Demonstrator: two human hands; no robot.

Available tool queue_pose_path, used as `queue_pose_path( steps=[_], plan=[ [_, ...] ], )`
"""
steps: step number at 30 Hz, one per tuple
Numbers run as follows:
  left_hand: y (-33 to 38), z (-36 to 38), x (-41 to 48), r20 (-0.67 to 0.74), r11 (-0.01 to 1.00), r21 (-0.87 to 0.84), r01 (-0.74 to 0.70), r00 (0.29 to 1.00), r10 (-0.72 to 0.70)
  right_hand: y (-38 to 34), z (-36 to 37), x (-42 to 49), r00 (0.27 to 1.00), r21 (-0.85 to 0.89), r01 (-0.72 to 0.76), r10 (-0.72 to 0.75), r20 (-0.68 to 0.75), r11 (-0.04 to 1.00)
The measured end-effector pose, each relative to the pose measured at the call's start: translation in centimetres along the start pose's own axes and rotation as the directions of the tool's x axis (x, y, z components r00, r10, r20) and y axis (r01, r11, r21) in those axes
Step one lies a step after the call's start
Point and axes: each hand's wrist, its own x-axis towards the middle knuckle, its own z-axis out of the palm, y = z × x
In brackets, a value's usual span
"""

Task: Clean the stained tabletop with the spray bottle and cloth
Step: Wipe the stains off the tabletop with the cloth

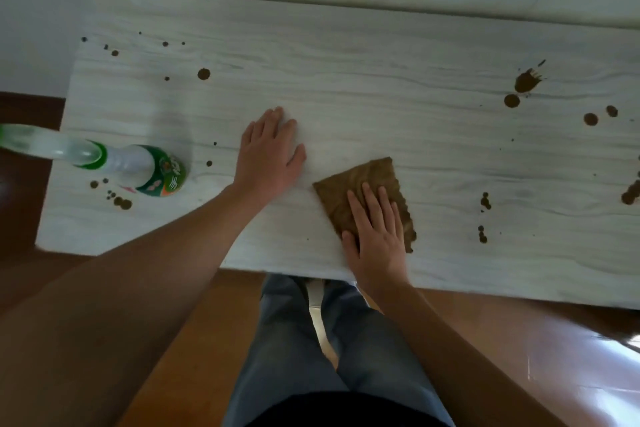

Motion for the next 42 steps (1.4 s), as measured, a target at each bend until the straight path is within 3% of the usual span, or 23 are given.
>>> queue_pose_path(
  steps=[6,9,15,18,23,27,34,42],
  plan=[
    [0.3,-3.0,-10.1,0.021,0.996,-0.044,0.082,0.997,-0.081,-0.3,-0.6,-1.5,0.998,0.017,-0.028,0.027,0.059,0.999],
    [-1.3,-3.8,-15.4,0.092,0.965,-0.108,0.237,0.969,-0.228,-0.5,-1.2,-1.1,0.996,0.005,-0.034,0.033,0.079,0.999],
    [-6.5,-4.5,-23.9,0.281,0.82,-0.158,0.55,0.821,-0.496,-0.9,-2.2,-0.6,0.99,-0.074,-0.034,0.044,0.133,0.997],
    [-9.8,-4.4,-27.2,0.321,0.754,-0.197,0.627,0.767,-0.555,-1.2,-2.6,-0.6,0.988,-0.117,-0.039,0.056,0.146,0.992],
    [-15.2,-4.5,-30.7,0.322,0.538,-0.408,0.738,0.668,-0.671,-3.2,-3.1,-0.7,0.974,-0.172,-0.152,0.177,0.141,0.973],
    [-19.4,-5.3,-31.0,0.357,0.463,-0.494,0.736,0.657,-0.664,-5.6,-2.6,-0.6,0.959,-0.189,-0.247,0.268,0.094,0.95],
    [-26.7,-7.2,-30.6,0.423,0.565,-0.45,0.692,0.722,-0.547,-13.2,0.1,-0.6,0.937,-0.146,-0.341,0.348,0.026,0.929],
    [-30.9,-9.9,-28.2,0.314,0.699,-0.374,0.61,0.792,-0.523,-22.8,3.6,0.3,0.983,-0.117,-0.161,0.17,0.075,0.98]
  ],
)
